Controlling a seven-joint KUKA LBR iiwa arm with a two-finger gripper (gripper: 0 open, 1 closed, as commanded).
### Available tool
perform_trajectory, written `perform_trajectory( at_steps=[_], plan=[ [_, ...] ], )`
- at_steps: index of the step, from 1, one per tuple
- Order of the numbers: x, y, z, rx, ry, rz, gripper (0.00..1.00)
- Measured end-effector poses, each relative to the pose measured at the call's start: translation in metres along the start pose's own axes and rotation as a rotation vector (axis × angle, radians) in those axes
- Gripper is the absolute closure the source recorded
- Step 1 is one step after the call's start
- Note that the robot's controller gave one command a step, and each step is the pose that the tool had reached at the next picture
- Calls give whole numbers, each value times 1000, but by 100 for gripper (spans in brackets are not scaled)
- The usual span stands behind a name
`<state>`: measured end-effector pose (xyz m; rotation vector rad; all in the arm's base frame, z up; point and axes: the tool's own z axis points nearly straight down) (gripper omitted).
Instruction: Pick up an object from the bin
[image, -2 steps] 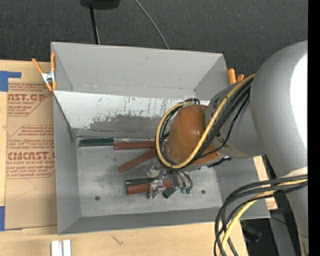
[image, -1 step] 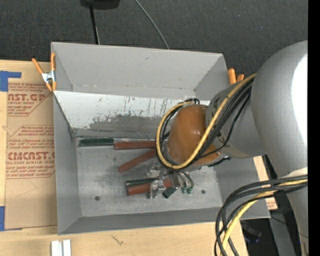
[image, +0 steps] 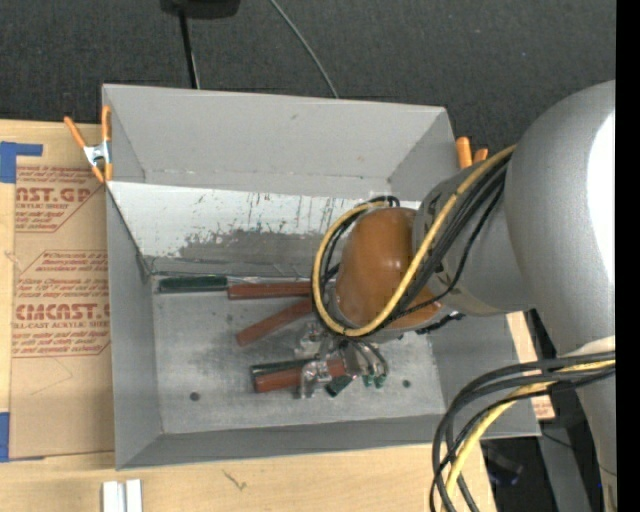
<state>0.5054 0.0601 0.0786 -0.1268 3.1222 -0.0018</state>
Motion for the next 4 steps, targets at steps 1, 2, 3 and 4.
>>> perform_trajectory(
  at_steps=[1,2,3,4],
  plan=[
    [2,0,-6,-1,14,3,100],
    [3,1,-19,-2,21,2,100],
    [4,1,-37,-2,25,1,100],
    [3,1,-59,-2,19,2,100]
  ],
)
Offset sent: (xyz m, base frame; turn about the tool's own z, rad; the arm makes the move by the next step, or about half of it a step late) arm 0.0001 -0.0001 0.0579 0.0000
